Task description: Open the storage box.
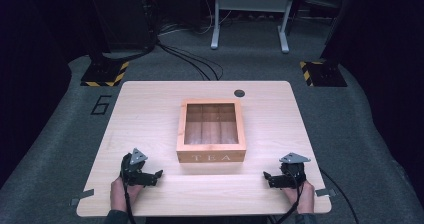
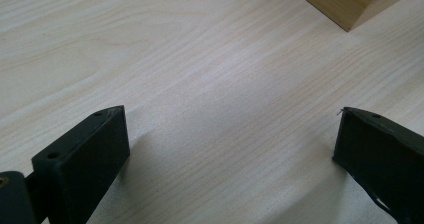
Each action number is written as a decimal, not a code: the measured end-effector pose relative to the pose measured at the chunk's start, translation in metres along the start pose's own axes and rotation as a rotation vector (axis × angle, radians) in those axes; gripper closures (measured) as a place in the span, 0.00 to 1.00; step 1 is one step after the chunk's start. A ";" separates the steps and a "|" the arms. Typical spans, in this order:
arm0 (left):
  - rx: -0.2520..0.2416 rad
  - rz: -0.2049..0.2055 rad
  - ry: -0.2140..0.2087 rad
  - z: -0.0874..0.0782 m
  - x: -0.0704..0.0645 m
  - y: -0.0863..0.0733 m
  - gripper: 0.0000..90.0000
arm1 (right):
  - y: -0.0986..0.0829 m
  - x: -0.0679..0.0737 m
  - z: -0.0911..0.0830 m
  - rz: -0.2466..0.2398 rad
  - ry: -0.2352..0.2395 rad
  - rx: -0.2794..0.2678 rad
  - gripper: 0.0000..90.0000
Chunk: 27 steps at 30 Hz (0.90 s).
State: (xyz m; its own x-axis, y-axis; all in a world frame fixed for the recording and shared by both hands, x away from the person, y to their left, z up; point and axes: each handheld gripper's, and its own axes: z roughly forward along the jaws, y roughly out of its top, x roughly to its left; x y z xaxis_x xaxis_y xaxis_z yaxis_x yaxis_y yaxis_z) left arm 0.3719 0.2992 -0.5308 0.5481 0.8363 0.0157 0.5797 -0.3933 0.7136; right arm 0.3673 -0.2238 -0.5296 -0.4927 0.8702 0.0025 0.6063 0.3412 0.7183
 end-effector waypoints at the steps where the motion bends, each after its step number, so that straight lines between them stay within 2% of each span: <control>1: -0.003 -0.004 0.000 0.000 0.000 0.000 0.01 | 0.000 0.000 0.000 0.003 -0.001 -0.002 0.02; 7: 0.002 0.002 -0.001 0.000 0.000 0.000 0.01 | 0.000 -0.002 -0.001 -0.001 0.012 -0.003 0.03; 10: 0.001 0.001 -0.001 0.000 0.000 0.000 0.01 | 0.001 -0.002 -0.003 0.025 0.030 -0.010 0.03; 14: 0.002 0.000 -0.003 0.000 0.000 0.000 0.01 | 0.002 -0.001 -0.006 0.017 0.042 -0.035 0.03; 27: 0.001 0.001 -0.001 0.000 0.000 0.000 0.01 | 0.022 0.019 -0.008 -0.002 0.123 -0.087 0.03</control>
State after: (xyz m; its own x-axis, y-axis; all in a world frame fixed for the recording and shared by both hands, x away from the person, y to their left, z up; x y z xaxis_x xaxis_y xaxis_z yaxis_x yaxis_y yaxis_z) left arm 0.3719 0.2993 -0.5307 0.5494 0.8354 0.0160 0.5798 -0.3950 0.7126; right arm 0.3661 -0.2024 -0.5084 -0.5698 0.8176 0.0823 0.5517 0.3064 0.7757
